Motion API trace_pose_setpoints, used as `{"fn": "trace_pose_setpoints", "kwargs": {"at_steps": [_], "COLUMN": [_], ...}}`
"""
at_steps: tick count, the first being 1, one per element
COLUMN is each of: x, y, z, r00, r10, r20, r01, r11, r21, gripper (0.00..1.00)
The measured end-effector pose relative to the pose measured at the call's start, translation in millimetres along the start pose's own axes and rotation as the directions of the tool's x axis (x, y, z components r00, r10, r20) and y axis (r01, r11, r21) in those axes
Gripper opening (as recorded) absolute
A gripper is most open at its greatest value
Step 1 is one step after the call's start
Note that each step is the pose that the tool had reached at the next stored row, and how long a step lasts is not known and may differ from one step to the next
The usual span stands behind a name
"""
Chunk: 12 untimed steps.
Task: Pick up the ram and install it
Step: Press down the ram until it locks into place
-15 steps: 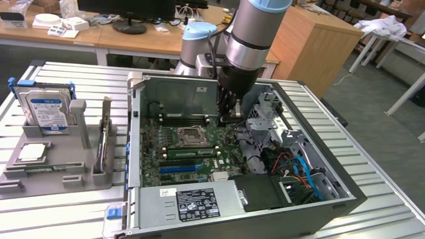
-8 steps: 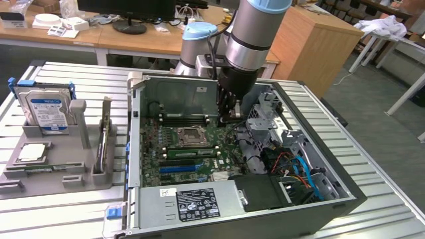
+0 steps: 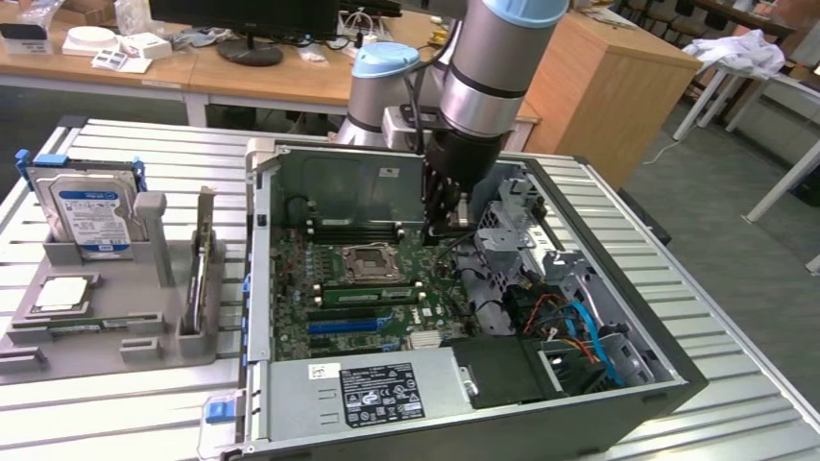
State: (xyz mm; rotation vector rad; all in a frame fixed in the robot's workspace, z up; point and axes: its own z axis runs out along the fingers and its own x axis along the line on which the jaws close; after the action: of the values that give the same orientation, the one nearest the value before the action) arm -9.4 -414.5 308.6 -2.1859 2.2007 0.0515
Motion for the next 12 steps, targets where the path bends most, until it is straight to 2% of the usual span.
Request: {"fn": "trace_pose_setpoints", "kwargs": {"at_steps": [5,12], "x": [0.0,0.0], "y": [-4.1,-4.2], "z": [0.1,0.1], "r00": [1.0,1.0], "r10": [0.0,0.0], "r20": [0.0,-0.0001], "r01": [0.0,0.0], "r11": [1.0,1.0], "r21": [0.0,0.0], "gripper": [0.11,0.11]}}
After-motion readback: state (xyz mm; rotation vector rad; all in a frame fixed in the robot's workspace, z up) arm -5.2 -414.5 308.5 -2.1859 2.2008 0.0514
